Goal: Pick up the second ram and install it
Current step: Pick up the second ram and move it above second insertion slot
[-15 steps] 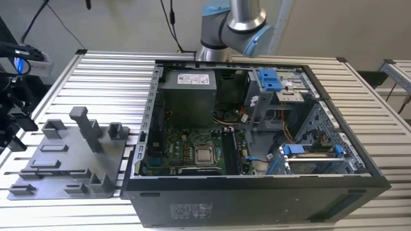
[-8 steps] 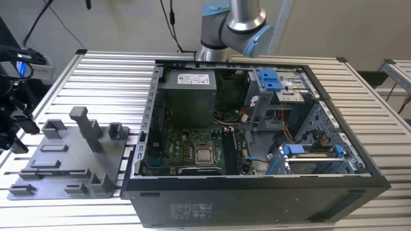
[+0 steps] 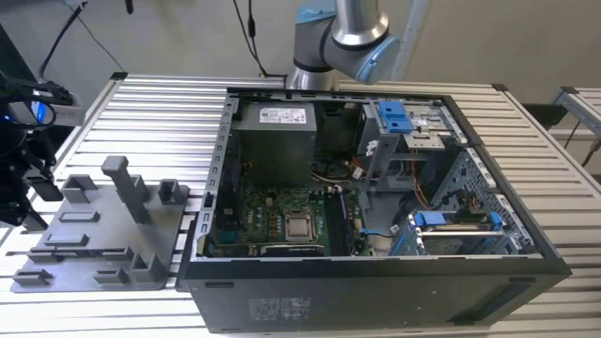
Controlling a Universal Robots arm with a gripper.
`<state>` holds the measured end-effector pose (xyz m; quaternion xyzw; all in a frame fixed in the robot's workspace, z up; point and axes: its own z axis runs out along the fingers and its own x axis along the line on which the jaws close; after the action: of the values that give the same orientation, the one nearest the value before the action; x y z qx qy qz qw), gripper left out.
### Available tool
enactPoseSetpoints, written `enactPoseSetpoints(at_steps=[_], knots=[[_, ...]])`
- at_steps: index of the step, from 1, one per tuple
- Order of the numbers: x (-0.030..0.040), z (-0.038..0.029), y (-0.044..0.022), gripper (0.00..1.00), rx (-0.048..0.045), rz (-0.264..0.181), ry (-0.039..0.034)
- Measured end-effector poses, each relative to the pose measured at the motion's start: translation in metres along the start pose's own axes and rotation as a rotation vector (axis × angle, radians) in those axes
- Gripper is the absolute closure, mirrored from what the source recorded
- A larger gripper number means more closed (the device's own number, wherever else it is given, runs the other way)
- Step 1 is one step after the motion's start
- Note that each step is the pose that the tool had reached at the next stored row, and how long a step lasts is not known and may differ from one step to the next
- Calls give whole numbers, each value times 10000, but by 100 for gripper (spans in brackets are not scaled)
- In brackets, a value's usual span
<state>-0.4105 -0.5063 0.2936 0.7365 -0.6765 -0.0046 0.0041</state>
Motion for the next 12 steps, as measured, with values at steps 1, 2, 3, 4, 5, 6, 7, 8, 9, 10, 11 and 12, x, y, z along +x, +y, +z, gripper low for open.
enactPoseSetpoints(at_steps=[1, 2, 3, 4, 5, 6, 7, 8, 9, 10, 11, 12], knots=[[0, 17, 0, 46, 4, -9, 0], [0, 36, -1, 46, 7, -21, 0], [0, 54, -1, 46, 7, -28, 1], [0, 71, -1, 46, 7, -31, 2], [0, 88, -1, 46, 7, -34, 2], [0, 105, -1, 46, 7, -35, 2], [0, 122, -1, 46, 7, -36, 2], [0, 139, -2, 46, 7, -36, 3], [0, 156, -2, 46, 7, -36, 4], [0, 173, -2, 46, 8, -36, 4], [0, 190, -2, 46, 7, -37, 5], [0, 208, -2, 46, 8, -37, 5]])
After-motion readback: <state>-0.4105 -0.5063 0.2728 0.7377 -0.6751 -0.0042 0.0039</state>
